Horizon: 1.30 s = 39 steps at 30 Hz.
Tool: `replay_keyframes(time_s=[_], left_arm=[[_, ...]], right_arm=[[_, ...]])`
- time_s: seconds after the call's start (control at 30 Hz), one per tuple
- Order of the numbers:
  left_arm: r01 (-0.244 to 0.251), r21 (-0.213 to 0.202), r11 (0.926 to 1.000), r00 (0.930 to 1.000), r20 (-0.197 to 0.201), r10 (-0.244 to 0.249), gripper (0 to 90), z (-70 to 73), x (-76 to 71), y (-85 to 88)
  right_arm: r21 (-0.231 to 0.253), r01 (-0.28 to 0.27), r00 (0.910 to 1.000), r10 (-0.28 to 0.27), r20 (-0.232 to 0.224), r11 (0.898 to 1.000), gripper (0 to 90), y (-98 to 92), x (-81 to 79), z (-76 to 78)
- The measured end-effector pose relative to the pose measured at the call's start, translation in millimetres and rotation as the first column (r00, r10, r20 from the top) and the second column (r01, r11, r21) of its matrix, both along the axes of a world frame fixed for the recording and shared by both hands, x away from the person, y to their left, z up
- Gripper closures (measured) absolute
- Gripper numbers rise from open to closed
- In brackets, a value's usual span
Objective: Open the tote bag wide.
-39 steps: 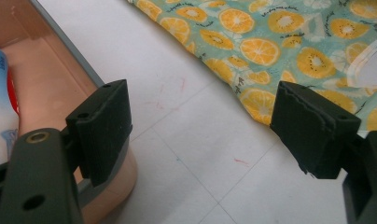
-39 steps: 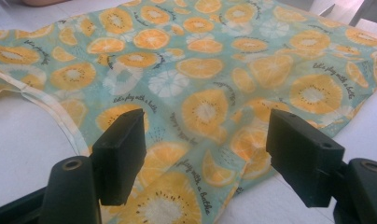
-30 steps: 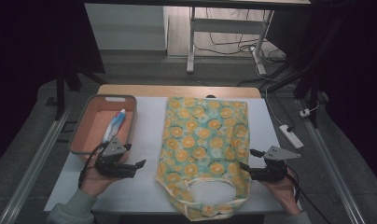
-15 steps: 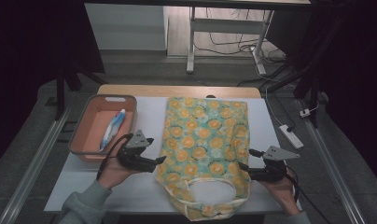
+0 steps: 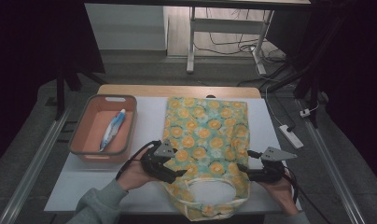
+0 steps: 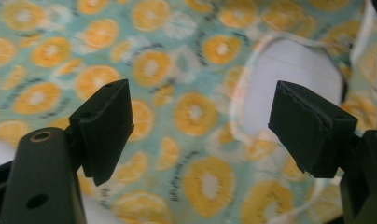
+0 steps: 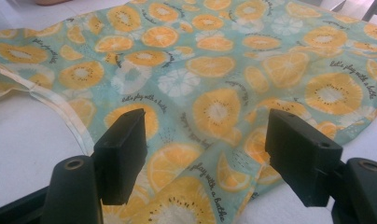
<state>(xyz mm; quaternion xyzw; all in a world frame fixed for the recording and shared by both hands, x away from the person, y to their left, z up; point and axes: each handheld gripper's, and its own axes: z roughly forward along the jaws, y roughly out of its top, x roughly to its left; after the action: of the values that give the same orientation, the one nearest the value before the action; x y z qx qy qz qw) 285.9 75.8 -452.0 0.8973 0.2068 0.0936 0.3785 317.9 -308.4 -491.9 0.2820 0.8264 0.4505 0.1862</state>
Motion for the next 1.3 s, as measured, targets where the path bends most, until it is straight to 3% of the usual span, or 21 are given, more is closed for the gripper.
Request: replay_keyframes(time_s=[0.2, 0.43, 0.53, 0.57, 0.6, 0.67, 0.73, 0.77, 0.8, 0.9, 1.03, 1.17, 1.3], left_arm=[[0.05, 0.013, 0.9987, 0.9982, -0.033, -0.049, 22.2, -6.3, -7.3, -8.9], [0.082, 0.059, 0.9949, 0.9917, -0.104, -0.076, 24.5, -23.3, -13.5, -11.7], [0.101, 0.096, 0.9903, 0.9875, -0.131, -0.088, 34.8, -32.0, -14.1, -12.7], [0.107, 0.1, 0.9892, 0.9855, -0.142, -0.092, 34.8, -34.4, -13.6, -13.0], [0.112, 0.1, 0.9887, 0.9832, -0.155, -0.096, 42.8, -36.5, -12.8, -13.3], [0.125, 0.102, 0.9869, 0.9785, -0.177, -0.106, 47.4, -39.7, -11.7, -14.1], [0.135, 0.113, 0.9843, 0.9773, -0.179, -0.114, 58.0, -41.0, -12.5, -15.1], [0.139, 0.118, 0.9832, 0.9765, -0.181, -0.116, 68.6, -41.6, -12.7, -15.7], [0.142, 0.127, 0.9816, 0.9764, -0.18, -0.118, 68.6, -42.0, -13.0, -16.1], [0.14, 0.144, 0.9796, 0.9795, -0.164, -0.116, 85.2, -42.5, -13.9, -16.7], [0.129, 0.1, 0.9865, 0.9822, -0.15, -0.113, 88.5, -37.4, -12.7, -11.7], [0.08, -0.009, 0.9968, 0.9895, -0.121, -0.08, 88.5, -25.0, -8.2, 0.7], [0.032, -0.096, 0.9949, 0.9956, -0.085, -0.04, 88.5, -11.2, -3.5, 10.2]], right_arm=[[-0.004, -0.001, 1.0, 0.001, -0.002, 1.0, 29.1, 0.9, 0.2, -1.3], [-0.006, -0.003, 1.0, 0.003, -0.003, 1.0, 29.1, 0.7, -0.7, -1.4], [-0.005, -0.004, 1.0, 0.004, -0.003, 1.0, 29.1, 0.4, -0.9, -1.1], [-0.005, -0.004, 1.0, 0.004, -0.003, 1.0, 29.1, 0.4, -0.9, -1.1], [-0.006, -0.004, 1.0, 0.004, -0.001, 1.0, 29.1, 0.5, -1.1, -1.1], [-0.007, -0.004, 1.0, 0.004, -0.001, 1.0, 29.1, 0.5, -1.2, -1.1], [-0.009, -0.002, 1.0, 0.002, -0.002, 1.0, 29.1, 0.3, -1.2, -0.9], [-0.008, -0.001, 1.0, 0.001, -0.001, 1.0, 29.3, -0.1, -1.1, -0.9], [-0.008, -0.001, 1.0, 0.001, -0.001, 1.0, 29.3, -0.1, -1.1, -0.9], [-0.006, -0.001, 1.0, 0.001, 0.002, 1.0, 29.3, -0.3, -1.5, -0.5], [0.001, -0.002, 0.9999, 0.002, 0.012, 1.0, 29.5, 0.4, -4.0, 3.2], [0.002, -0.013, 0.9997, 0.013, 0.018, 1.0, 29.7, 2.2, -7.0, 8.2], [0.015, -0.057, 0.9983, 0.057, 0.01, 0.998, 29.8, 9.7, -13.2, 19.6]])
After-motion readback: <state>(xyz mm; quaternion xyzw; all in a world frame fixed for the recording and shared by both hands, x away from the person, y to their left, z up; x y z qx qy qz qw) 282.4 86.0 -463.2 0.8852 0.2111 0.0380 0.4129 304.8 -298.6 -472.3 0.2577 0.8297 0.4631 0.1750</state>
